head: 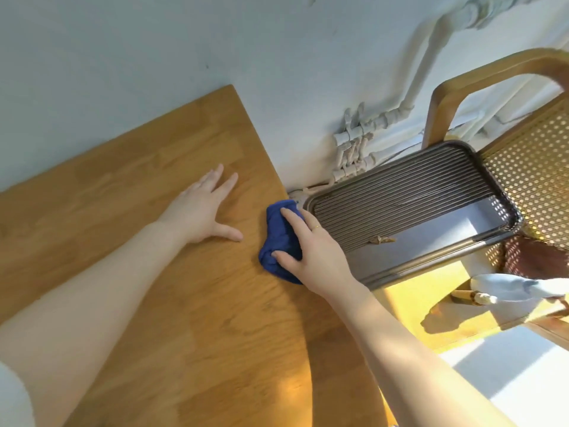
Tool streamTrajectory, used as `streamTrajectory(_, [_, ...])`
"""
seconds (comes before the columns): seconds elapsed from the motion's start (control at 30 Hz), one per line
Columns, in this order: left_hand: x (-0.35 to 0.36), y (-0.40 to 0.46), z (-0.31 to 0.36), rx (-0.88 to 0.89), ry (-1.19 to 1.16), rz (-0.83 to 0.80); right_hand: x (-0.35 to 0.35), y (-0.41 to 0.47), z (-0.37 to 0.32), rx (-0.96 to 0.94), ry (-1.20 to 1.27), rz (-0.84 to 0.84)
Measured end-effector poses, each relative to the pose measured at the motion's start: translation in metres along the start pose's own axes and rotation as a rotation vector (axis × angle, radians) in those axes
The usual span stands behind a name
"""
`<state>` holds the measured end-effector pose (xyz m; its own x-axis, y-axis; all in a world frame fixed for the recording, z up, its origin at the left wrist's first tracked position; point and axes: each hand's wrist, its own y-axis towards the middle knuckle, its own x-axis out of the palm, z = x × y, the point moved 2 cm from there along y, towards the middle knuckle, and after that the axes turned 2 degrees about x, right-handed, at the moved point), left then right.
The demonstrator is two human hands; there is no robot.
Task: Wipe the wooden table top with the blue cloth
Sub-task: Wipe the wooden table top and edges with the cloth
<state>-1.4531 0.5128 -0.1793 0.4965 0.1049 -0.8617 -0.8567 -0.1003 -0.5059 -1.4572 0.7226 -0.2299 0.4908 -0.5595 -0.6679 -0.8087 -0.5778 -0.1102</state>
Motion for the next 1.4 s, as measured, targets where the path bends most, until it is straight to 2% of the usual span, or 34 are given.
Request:
streamTrajectory(0.2, [-0.003,0.007,0.002,-0.003,-0.016,-0.016,0.001,0.085,-0.008,-0.045,0.023,-0.075])
streamTrajectory(0.43, [-0.005,0.006,0.003,-0.007,-0.095,0.005,0.005,0.063,-0.005,-0.132,0.020,-0.069])
streamTrajectory(0.67, [-0.003,0.008,0.000,-0.055,-0.128,-0.033,0.004,0.153,-0.023,-0.095,0.042,-0.091])
streamTrajectory(0.8, [-0.005,0.008,-0.001,-0.069,-0.175,-0.047,0.001,0.166,-0.025,-0.086,0.076,-0.093])
streamTrajectory(0.9, [-0.012,0.011,-0.002,-0.093,-0.202,0.053,0.002,0.148,-0.019,-0.111,0.084,-0.106])
streamTrajectory(0.97, [-0.023,0.022,-0.002,-0.089,-0.134,0.096,0.003,0.144,-0.016,-0.116,0.069,-0.096])
streamTrajectory(1.1, [-0.039,0.047,-0.009,-0.142,-0.036,0.105,0.007,0.184,-0.022,-0.114,0.038,-0.080])
streamTrajectory(1.2, [-0.047,0.061,-0.022,-0.214,-0.013,0.150,0.012,0.222,-0.033,-0.163,-0.090,-0.071])
streamTrajectory(1.3, [-0.049,0.073,-0.025,-0.250,-0.014,0.063,0.012,0.225,-0.032,-0.229,-0.184,-0.074])
streamTrajectory(1.4, [-0.042,0.073,-0.030,-0.273,-0.125,0.015,0.011,0.200,-0.027,-0.293,-0.161,-0.027])
